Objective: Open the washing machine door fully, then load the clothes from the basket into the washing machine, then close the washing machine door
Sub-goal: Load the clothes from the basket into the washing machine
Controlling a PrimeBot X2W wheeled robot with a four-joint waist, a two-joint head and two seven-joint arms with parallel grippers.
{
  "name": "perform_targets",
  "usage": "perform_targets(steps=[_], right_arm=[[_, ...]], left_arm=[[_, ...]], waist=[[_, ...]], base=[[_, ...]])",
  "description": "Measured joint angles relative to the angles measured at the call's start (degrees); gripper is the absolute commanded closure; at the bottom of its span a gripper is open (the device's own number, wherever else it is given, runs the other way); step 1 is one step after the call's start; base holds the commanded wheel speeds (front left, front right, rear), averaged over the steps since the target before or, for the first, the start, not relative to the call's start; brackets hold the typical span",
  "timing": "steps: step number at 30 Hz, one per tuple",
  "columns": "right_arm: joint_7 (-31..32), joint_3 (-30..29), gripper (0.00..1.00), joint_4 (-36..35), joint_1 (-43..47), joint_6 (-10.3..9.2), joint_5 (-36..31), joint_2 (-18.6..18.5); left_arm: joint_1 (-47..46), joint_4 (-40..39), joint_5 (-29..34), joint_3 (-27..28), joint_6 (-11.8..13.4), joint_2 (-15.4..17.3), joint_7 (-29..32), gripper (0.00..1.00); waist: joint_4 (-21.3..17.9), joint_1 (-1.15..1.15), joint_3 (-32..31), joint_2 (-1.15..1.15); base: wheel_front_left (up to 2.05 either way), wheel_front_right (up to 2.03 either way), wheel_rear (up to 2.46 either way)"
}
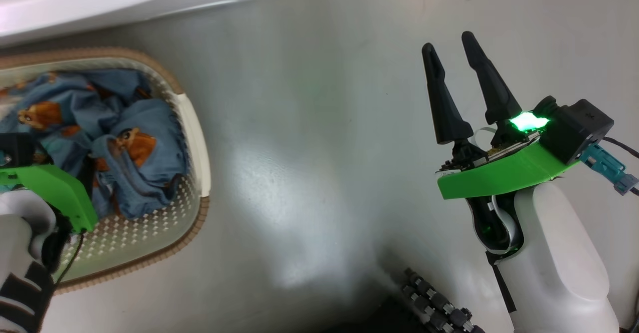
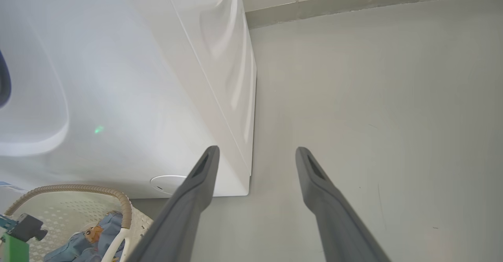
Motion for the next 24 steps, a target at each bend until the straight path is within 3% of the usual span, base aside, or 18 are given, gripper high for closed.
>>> perform_targets(steps=[13,14,15,24], right_arm=[[0.0,0.8,0.00,-0.9,-0.1,0.00,1.8,0.1],[0.0,0.8,0.00,-0.9,-0.1,0.00,1.8,0.1],[0.0,0.8,0.00,-0.9,-0.2,0.00,1.8,0.1],[0.0,0.7,0.00,-0.4,-0.2,0.00,1.6,0.1]], left_arm=[[-4.7,7.5,-2.0,-3.6,0.0,1.9,2.8,0.02],[-4.8,8.0,-2.0,-3.7,0.0,1.7,2.7,0.55],[-5.2,8.9,-2.0,-3.8,0.0,1.4,2.6,1.00],[-5.3,9.4,-3.7,-4.7,0.0,-0.4,-0.1,1.00]], waist=[[-2.6,0.00,2.9,0.00],[-2.7,0.00,2.8,0.00],[-2.6,0.00,2.6,0.00],[-1.6,0.00,0.6,0.00]], base=[[0.00,0.00,0.00],[0.00,0.00,0.00],[0.00,0.00,0.00],[0.00,0.00,0.00]])
